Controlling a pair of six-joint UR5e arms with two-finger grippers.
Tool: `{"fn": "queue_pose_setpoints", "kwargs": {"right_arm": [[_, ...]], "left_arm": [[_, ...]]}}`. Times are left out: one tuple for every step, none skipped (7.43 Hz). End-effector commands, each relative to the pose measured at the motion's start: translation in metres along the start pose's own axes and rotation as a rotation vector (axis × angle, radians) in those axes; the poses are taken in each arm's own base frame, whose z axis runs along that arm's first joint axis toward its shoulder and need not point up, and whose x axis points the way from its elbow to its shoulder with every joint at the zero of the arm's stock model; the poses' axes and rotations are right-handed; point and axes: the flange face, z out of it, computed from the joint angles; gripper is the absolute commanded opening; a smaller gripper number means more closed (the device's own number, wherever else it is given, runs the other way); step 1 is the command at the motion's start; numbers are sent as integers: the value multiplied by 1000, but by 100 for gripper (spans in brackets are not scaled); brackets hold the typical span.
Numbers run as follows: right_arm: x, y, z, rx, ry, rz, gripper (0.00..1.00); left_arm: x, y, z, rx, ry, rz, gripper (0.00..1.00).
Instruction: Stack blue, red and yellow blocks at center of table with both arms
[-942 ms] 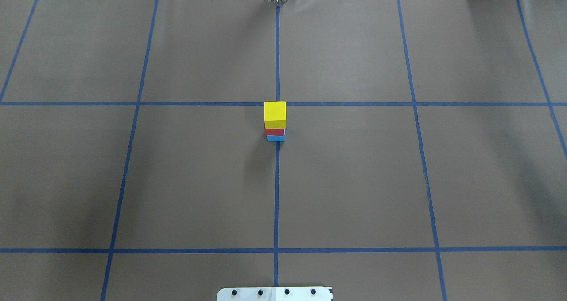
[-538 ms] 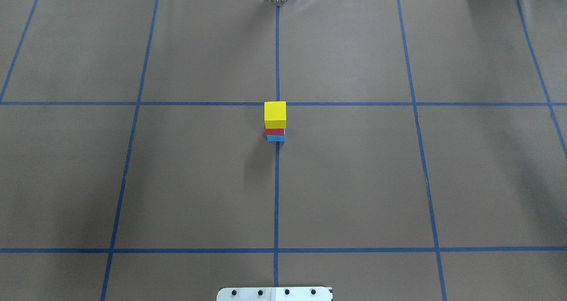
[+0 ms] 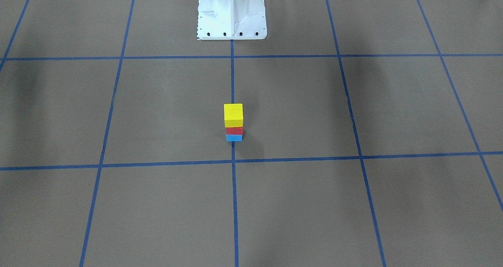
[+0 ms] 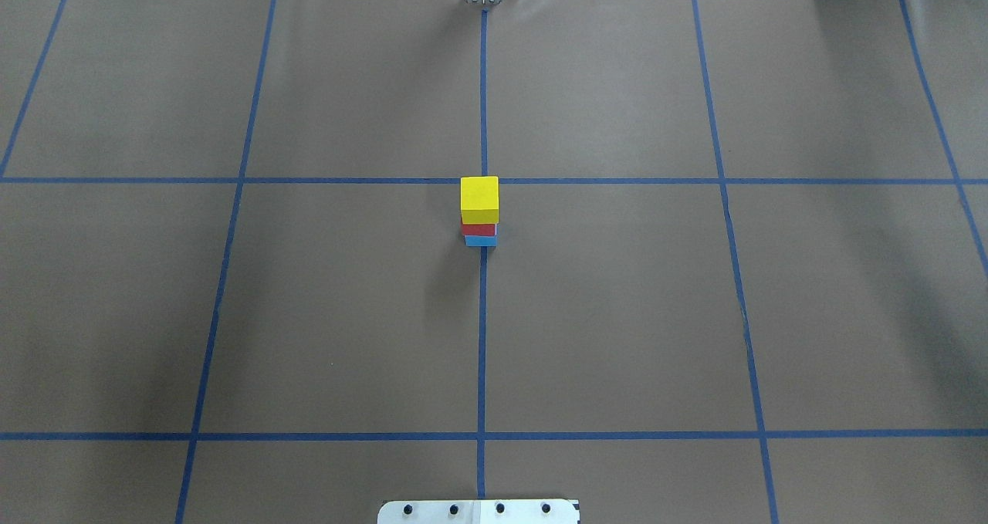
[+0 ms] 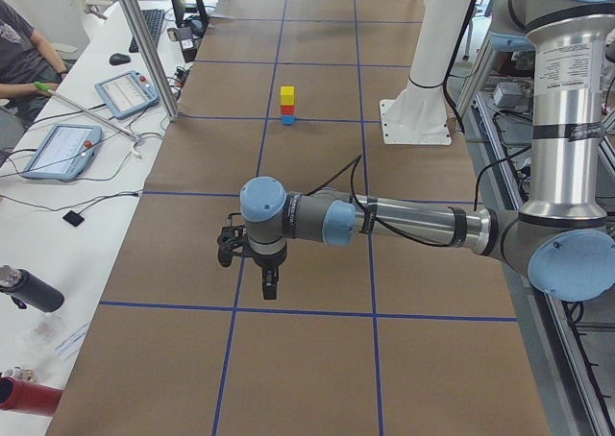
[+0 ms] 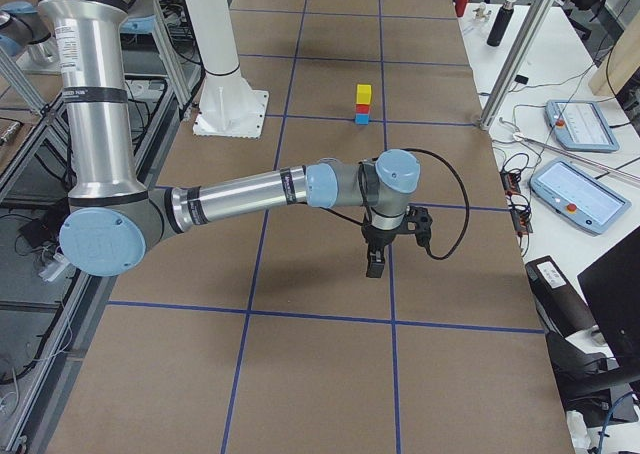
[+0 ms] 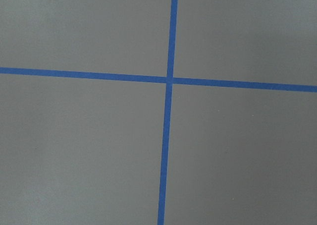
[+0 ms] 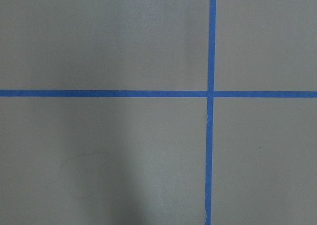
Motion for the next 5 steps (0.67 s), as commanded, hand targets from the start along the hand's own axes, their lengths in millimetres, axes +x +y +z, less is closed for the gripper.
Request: {"fn": "queue_pose_setpoints", "kwargs": {"right_arm": [[3, 2, 1, 1, 3, 1, 99], [4, 3, 2, 0, 3, 1, 99], [7, 6, 5, -4, 2, 5, 99], [9, 9, 7, -9, -2, 11, 99], [12, 11, 11, -16, -6, 19, 99]], "left_arm": [[-2, 0, 3, -6, -1, -2, 100], [-4, 0, 5, -11, -2, -6, 100], [-4, 0, 5, -11, -2, -6, 100], [-5, 0, 6, -12, -2, -7, 100], [-5, 0, 6, -12, -2, -7, 100]]}}
